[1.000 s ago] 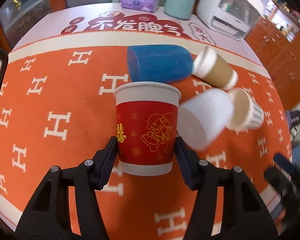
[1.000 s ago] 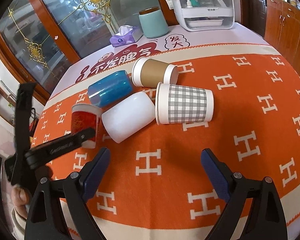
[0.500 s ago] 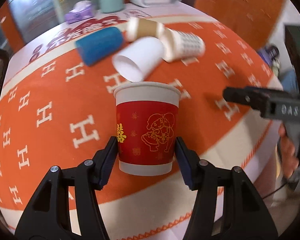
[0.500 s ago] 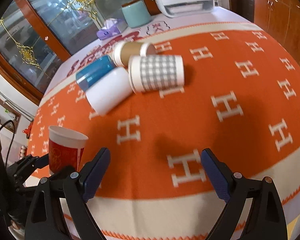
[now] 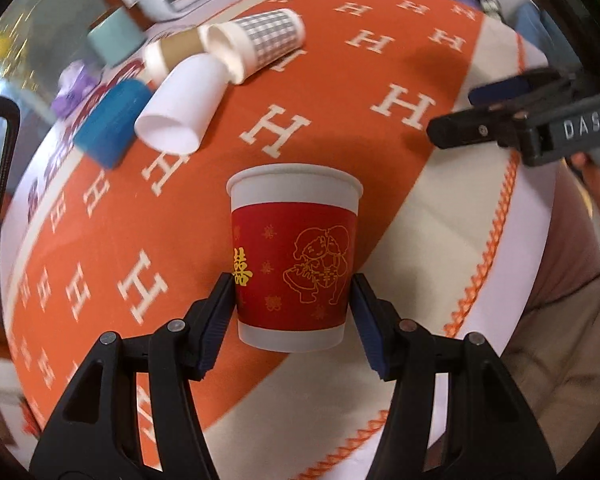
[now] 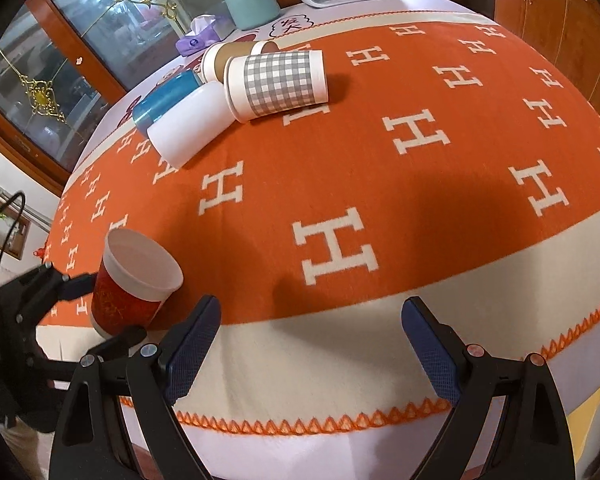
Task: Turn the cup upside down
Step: 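Lift the red cup with the left tool and carry it toward the right tool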
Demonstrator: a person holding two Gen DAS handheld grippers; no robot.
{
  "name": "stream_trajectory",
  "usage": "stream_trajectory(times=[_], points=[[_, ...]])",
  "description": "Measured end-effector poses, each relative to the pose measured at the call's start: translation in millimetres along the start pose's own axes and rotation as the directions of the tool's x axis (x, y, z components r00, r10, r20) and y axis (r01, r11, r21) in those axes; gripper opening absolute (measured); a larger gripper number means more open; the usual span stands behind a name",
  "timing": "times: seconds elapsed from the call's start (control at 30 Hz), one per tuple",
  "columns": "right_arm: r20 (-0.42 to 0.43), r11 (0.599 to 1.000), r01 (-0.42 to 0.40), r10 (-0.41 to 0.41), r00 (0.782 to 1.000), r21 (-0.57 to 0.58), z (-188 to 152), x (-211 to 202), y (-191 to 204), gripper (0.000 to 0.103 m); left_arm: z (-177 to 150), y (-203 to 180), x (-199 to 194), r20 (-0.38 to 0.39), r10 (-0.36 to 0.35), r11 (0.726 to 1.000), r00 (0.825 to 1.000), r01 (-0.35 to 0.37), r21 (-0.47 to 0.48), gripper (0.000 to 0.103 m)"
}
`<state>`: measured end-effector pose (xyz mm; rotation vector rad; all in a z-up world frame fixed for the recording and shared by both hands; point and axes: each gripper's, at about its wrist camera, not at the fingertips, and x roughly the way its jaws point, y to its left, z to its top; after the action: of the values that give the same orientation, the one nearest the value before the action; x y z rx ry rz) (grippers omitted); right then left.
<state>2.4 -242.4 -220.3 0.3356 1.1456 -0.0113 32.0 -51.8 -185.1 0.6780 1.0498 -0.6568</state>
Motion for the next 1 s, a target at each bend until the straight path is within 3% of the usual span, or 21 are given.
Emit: stream_trajectory(times=[0.2, 0.47, 1.0], points=[[0.015, 1.000, 0.000, 0.000, 1.000, 0.004, -2, -5, 1, 0.093, 3, 1, 2, -0.007, -0.010, 0.997, 1.000, 0.010, 0.078, 0.056], [0.032, 1.000, -0.007, 0.007, 0.999, -0.009, -2, -10, 6, 0.093, 3, 6, 7, -0.048, -0.015, 0.999, 0.999, 0.016, 0.031, 0.056], [0.056, 1.000, -0.017, 0.018, 0.998, -0.019, -6, -17, 8, 0.093, -4, 13, -18, 0.016, -0.065, 0.995, 0.998, 0.066, -0.072, 0.056]])
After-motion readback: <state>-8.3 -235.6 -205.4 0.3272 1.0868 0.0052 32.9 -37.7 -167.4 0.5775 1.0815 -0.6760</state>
